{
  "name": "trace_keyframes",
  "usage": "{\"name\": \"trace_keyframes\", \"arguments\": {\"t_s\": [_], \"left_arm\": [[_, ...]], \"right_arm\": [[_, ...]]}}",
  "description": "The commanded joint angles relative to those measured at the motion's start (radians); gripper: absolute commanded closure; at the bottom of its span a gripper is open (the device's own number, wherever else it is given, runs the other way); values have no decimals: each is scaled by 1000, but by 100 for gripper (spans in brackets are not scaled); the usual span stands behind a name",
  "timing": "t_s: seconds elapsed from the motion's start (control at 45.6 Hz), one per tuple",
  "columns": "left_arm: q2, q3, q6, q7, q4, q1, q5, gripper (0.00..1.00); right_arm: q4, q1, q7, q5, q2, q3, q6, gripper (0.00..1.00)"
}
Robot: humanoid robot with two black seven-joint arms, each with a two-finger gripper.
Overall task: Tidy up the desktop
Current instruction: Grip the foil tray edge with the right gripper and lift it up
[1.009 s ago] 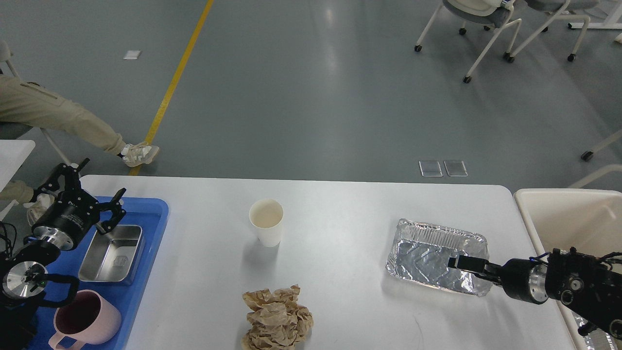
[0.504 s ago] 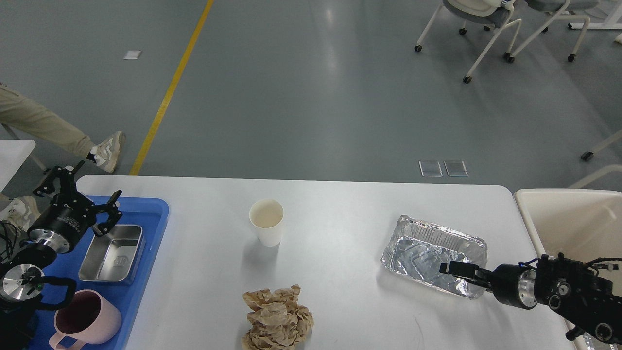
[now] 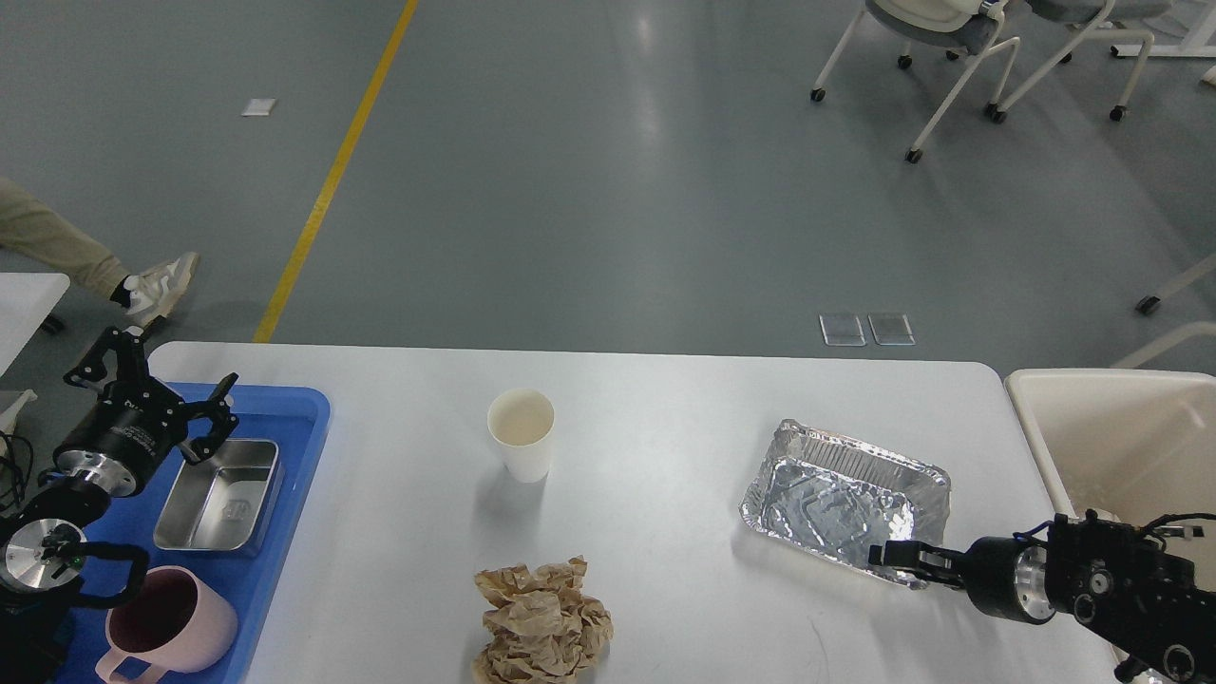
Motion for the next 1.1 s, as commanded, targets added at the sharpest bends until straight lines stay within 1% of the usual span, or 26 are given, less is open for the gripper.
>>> {"name": "trace_keyframes", "arguments": {"t_s": [0.0,0.461,0.592,0.724,0.855,0.943,1.075], "left_arm": [[0,0,0,0,0,0,0,3],[-9,0,1,0,0,2,0,3],[-6,0,0,0,0,0,0,3],[-6,0,1,0,2,0,0,3],[-8,0,1,0,2,-1,0,3],[-8,2,1,0,2,-1,0,3],[-9,9,3,3,2,-3,2,3]], "right_arm": [[-1,1,17,0,0,-11,0,100],[14,23,20,0,-24,-9,0,100],[46,53,22,2,-72,-11,2,100],[113,112,20,-5,-176,-15,20,100],[176,223,17,-3,-248,-44,95,100],[189,314,6,-1,-285,-49,207,100],[196,432,-10,2,-288,-51,344,100]]}}
